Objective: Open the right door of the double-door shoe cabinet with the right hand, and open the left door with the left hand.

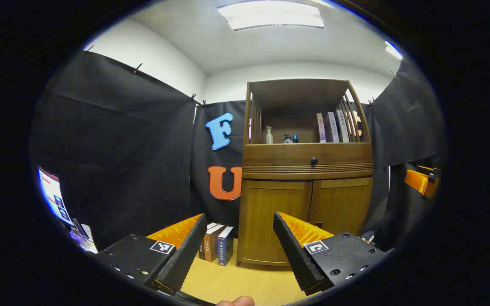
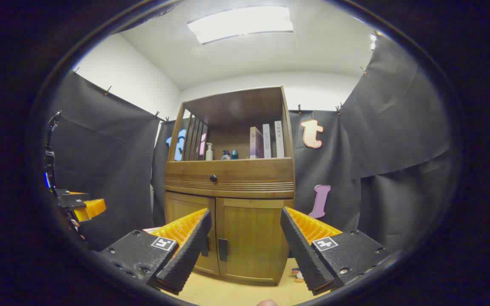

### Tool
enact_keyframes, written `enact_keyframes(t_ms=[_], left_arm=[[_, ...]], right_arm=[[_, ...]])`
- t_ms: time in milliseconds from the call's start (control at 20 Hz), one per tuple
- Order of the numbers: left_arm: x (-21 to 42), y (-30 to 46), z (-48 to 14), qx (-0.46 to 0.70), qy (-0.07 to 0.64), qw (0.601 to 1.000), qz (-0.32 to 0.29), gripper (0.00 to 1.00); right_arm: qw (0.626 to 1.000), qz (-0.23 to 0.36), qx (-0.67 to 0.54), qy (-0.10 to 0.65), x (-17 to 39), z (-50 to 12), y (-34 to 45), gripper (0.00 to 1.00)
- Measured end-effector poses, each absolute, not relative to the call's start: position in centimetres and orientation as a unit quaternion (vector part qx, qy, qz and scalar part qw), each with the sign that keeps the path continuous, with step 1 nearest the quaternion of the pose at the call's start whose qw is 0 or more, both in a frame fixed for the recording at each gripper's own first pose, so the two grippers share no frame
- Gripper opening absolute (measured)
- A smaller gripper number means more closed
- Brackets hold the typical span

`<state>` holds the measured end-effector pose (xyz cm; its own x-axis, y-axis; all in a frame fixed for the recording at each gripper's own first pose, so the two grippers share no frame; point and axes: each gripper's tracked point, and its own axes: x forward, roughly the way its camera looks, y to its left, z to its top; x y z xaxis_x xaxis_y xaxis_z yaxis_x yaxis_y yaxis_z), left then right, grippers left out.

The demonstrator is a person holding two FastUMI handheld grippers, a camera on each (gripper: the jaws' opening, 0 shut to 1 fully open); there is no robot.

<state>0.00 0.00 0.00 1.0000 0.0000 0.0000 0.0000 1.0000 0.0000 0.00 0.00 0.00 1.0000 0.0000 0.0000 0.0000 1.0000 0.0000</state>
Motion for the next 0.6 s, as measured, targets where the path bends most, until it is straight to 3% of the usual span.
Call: enact_keyframes(t_ms=[50,300,600], left_arm=[[0.7,-0.2,0.2,0.001,-0.003,1.000,-0.012,0.95],[3.3,-1.1,0.6,0.005,-0.005,0.997,-0.074,0.95],[4.7,-0.8,-0.8,-0.011,0.003,0.995,-0.099,0.95]], right_arm=[[1.000,-0.004,0.003,-0.004,0.0,0.2,0.2,1.00],[0.998,-0.055,0.033,-0.001,0.8,-0.6,1.4,1.00],[0.998,-0.066,0.023,-0.002,2.1,-1.4,3.9,1.00]])
